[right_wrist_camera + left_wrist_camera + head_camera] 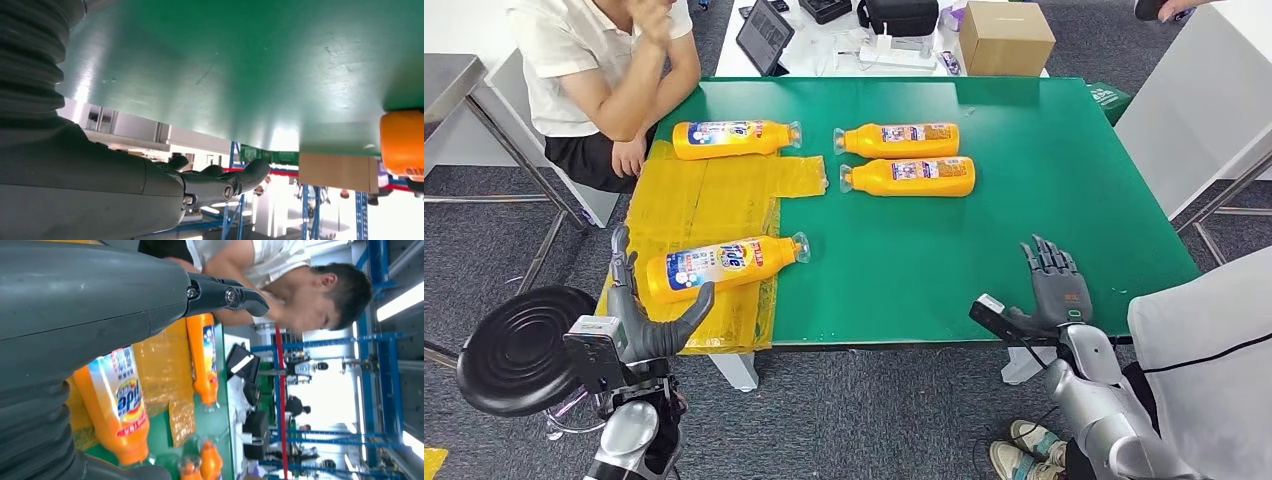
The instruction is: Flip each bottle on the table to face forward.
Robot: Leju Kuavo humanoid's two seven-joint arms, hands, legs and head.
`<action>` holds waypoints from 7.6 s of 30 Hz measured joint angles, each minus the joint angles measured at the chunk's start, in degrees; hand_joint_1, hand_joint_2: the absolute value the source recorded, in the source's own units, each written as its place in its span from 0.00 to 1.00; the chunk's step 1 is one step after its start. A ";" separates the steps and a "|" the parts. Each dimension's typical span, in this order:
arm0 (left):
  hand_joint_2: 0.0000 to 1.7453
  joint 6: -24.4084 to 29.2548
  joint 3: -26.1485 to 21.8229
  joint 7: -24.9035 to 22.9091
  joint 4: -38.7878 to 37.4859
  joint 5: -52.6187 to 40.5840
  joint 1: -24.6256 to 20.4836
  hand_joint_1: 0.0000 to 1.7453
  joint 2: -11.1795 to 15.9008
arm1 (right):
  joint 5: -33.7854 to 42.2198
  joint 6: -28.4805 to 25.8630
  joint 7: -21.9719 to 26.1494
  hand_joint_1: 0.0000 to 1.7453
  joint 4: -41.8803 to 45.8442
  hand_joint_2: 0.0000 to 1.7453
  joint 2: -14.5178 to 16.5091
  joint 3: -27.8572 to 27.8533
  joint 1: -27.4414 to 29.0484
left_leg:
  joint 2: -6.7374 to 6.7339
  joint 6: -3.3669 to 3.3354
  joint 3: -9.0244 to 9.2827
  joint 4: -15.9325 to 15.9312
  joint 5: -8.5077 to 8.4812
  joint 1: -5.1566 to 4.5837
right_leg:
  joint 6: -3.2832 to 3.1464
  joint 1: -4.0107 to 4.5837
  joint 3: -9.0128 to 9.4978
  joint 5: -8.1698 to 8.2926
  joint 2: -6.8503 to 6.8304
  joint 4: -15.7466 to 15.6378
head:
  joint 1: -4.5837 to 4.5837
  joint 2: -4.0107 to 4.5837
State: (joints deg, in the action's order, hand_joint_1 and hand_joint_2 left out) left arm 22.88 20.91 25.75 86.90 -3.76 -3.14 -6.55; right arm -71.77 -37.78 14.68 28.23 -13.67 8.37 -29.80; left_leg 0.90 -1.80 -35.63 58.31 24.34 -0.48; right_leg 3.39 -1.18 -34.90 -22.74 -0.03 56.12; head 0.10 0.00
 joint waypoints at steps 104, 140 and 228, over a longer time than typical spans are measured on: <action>1.00 -2.97 10.31 0.61 -5.48 2.80 -1.88 0.00 -1.32 | -2.17 -1.65 -2.75 0.00 -9.69 1.00 6.51 -2.85 -9.35 | -0.01 0.00 0.00 0.01 -0.01 0.00 | 0.00 0.00 -0.03 0.01 0.00 0.01 | -0.01 0.00; 1.00 -3.33 10.33 0.58 -5.48 2.72 -1.90 0.00 -1.32 | -2.28 -1.37 -1.91 0.00 -10.11 1.00 7.48 -3.80 -9.36 | -0.01 0.00 0.00 0.01 -0.01 0.00 | 0.00 0.00 -0.03 0.01 0.01 0.01 | 0.01 0.00; 1.00 2.33 8.84 -1.37 7.57 -2.36 10.88 0.00 1.87 | 42.83 -2.17 25.23 0.00 48.58 1.00 17.53 -12.76 21.37 | 0.10 0.07 -0.02 -0.03 0.06 0.09 | 0.05 0.06 -0.03 -0.18 -0.03 0.00 | 0.00 0.00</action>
State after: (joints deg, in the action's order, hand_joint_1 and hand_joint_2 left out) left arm 25.21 29.75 24.39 94.47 -6.13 7.74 -4.68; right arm -28.93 -39.95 39.91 76.81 3.86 -4.39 -8.43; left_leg 1.00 -1.72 -35.65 58.29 24.40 -0.39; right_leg 3.43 -1.12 -34.93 -22.93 -0.06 56.12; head 0.10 0.00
